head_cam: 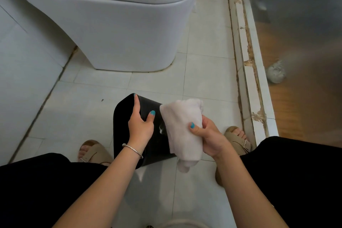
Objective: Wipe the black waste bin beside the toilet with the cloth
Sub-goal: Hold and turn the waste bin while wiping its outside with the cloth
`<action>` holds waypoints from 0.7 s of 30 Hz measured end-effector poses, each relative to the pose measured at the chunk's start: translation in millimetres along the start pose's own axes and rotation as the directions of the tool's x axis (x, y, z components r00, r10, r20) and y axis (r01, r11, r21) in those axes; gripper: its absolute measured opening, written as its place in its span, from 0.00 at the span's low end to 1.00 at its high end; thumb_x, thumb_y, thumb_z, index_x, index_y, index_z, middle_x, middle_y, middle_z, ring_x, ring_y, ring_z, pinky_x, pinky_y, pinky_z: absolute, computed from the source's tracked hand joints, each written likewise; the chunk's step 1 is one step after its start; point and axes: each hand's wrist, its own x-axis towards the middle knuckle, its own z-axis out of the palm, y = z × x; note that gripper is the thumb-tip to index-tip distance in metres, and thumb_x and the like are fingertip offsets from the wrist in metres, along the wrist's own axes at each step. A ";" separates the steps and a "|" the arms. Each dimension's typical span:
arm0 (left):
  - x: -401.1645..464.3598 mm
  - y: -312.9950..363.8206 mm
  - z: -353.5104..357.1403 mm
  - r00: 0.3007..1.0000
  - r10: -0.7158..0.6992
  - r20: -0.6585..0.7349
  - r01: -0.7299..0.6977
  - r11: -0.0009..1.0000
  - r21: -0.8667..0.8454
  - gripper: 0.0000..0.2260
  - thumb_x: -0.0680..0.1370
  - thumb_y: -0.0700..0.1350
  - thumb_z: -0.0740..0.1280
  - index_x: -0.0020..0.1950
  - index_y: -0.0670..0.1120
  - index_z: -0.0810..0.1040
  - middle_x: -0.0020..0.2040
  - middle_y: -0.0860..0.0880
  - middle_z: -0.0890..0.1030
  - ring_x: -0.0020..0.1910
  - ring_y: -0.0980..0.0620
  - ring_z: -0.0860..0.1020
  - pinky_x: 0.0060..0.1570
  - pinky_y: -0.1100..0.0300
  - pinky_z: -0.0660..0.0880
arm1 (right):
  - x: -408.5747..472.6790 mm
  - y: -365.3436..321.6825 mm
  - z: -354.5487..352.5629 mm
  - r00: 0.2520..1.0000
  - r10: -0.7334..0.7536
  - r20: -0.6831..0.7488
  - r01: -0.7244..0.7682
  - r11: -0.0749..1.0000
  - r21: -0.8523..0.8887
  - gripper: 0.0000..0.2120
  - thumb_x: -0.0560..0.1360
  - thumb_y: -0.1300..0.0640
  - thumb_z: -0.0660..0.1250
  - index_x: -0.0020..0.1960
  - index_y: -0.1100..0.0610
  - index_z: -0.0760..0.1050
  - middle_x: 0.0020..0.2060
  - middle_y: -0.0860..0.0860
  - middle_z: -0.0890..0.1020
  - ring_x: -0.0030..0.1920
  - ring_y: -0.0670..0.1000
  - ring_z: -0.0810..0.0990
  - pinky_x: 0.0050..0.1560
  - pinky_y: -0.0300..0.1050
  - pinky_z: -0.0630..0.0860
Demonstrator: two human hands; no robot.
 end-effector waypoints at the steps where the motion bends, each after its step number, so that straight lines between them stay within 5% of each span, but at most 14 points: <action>1: -1.1 0.6 0.1 1.000 0.000 0.002 0.000 1.000 0.001 0.36 0.78 0.41 0.67 0.77 0.59 0.50 0.70 0.51 0.69 0.46 0.74 0.73 0.49 0.75 0.68 | -1.5 -1.6 -1.2 0.998 0.021 0.051 -0.024 0.998 0.056 0.29 0.66 0.61 0.75 0.65 0.65 0.72 0.54 0.60 0.82 0.54 0.59 0.81 0.51 0.55 0.80; 3: -3.1 1.5 -0.3 1.000 -0.010 0.006 0.009 1.000 0.013 0.36 0.78 0.42 0.66 0.77 0.60 0.49 0.64 0.52 0.75 0.41 0.66 0.74 0.47 0.66 0.72 | -2.4 0.2 -5.2 0.994 0.060 0.086 -0.070 0.991 0.110 0.35 0.63 0.57 0.79 0.65 0.65 0.72 0.55 0.60 0.82 0.54 0.59 0.82 0.51 0.55 0.80; 5: -3.9 1.1 -0.4 1.000 -0.004 0.011 0.004 1.000 0.016 0.35 0.78 0.42 0.66 0.76 0.61 0.49 0.58 0.53 0.78 0.35 0.63 0.74 0.42 0.65 0.73 | 0.4 7.0 -7.2 0.996 0.088 -0.006 -0.088 0.994 0.067 0.29 0.66 0.59 0.77 0.64 0.65 0.73 0.53 0.59 0.83 0.53 0.58 0.83 0.49 0.52 0.81; 8: -2.9 -0.3 -0.4 1.000 0.008 0.013 -0.008 1.000 -0.006 0.35 0.78 0.42 0.66 0.77 0.59 0.50 0.71 0.54 0.66 0.62 0.61 0.70 0.57 0.66 0.65 | 11.0 20.2 -7.6 0.945 0.020 -0.326 -0.073 0.986 -0.153 0.23 0.72 0.64 0.73 0.65 0.64 0.72 0.51 0.54 0.83 0.50 0.54 0.83 0.48 0.48 0.80; 12: -1.4 -1.7 1.1 1.000 -0.009 0.001 0.009 1.000 -0.004 0.35 0.78 0.43 0.66 0.77 0.59 0.49 0.75 0.52 0.61 0.64 0.62 0.69 0.54 0.73 0.64 | 17.4 38.3 -1.0 0.783 -0.259 -0.566 -0.174 0.781 -0.599 0.17 0.74 0.57 0.71 0.58 0.56 0.67 0.50 0.50 0.76 0.53 0.55 0.77 0.50 0.45 0.71; 15: 0.4 -2.3 3.1 1.000 -0.009 0.000 0.009 1.000 0.008 0.35 0.78 0.43 0.66 0.77 0.59 0.49 0.75 0.52 0.62 0.62 0.65 0.68 0.44 0.82 0.63 | 13.2 51.5 12.2 0.758 -0.349 -0.551 -0.182 0.699 -0.692 0.17 0.76 0.51 0.68 0.56 0.53 0.63 0.47 0.50 0.74 0.49 0.59 0.77 0.45 0.46 0.71; 17: 1.1 -2.6 3.7 1.000 -0.003 -0.003 0.003 1.000 0.009 0.35 0.78 0.43 0.66 0.77 0.59 0.49 0.75 0.52 0.62 0.61 0.68 0.69 0.49 0.80 0.64 | 10.5 60.2 19.3 0.823 -0.333 -0.460 -0.144 0.661 -0.737 0.21 0.77 0.45 0.65 0.63 0.52 0.62 0.51 0.48 0.75 0.51 0.55 0.77 0.49 0.49 0.76; 19: 1.7 -3.0 3.3 1.000 -0.003 -0.007 0.003 1.000 0.005 0.35 0.78 0.43 0.66 0.77 0.59 0.49 0.75 0.51 0.62 0.67 0.60 0.67 0.58 0.69 0.65 | 10.6 66.6 20.5 0.897 -0.276 -0.346 -0.097 0.640 -0.762 0.24 0.80 0.41 0.57 0.71 0.50 0.59 0.61 0.50 0.75 0.59 0.54 0.76 0.59 0.55 0.76; 21: 2.6 -3.4 1.9 1.000 -0.002 -0.010 0.002 1.000 0.006 0.35 0.78 0.43 0.66 0.77 0.58 0.49 0.75 0.51 0.62 0.68 0.55 0.66 0.59 0.66 0.65 | 14.9 67.1 13.6 0.944 -0.201 -0.262 -0.114 0.546 -0.830 0.26 0.82 0.41 0.48 0.78 0.46 0.51 0.75 0.50 0.63 0.70 0.56 0.68 0.69 0.56 0.68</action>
